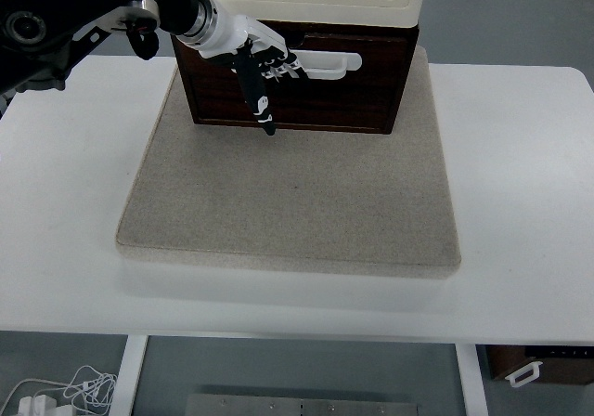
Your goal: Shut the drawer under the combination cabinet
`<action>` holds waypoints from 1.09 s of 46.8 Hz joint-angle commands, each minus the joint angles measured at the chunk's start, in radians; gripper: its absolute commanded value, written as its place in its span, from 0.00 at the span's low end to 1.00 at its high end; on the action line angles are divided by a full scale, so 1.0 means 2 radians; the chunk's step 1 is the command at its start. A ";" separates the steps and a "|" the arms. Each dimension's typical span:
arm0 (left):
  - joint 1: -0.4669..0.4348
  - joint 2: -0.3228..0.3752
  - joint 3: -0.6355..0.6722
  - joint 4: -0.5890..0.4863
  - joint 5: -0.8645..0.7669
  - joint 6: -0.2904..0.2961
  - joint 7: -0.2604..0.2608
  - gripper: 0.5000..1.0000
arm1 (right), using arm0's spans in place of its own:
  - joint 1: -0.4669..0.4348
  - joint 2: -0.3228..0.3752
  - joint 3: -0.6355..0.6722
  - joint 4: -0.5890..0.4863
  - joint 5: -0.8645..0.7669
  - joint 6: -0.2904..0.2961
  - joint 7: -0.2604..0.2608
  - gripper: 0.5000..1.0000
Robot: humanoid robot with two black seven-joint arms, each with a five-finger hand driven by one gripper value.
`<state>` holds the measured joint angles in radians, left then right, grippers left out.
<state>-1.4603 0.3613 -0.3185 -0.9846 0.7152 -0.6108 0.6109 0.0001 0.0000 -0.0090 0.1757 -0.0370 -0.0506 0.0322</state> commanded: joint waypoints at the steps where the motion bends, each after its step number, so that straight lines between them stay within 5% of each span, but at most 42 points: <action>1: 0.000 0.000 0.000 0.000 0.004 0.000 0.000 1.00 | 0.000 0.000 0.000 0.000 0.000 0.000 0.000 0.90; 28: 0.000 0.003 -0.022 0.003 0.000 0.000 0.000 1.00 | 0.000 0.000 0.000 0.000 0.000 0.000 0.000 0.90; 51: -0.016 -0.010 -0.192 -0.007 -0.122 0.000 0.000 1.00 | 0.000 0.000 0.000 0.000 0.000 0.000 0.000 0.90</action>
<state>-1.4828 0.3529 -0.6211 -1.0040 0.4962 -0.6109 0.6109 0.0000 0.0000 -0.0093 0.1755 -0.0366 -0.0506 0.0323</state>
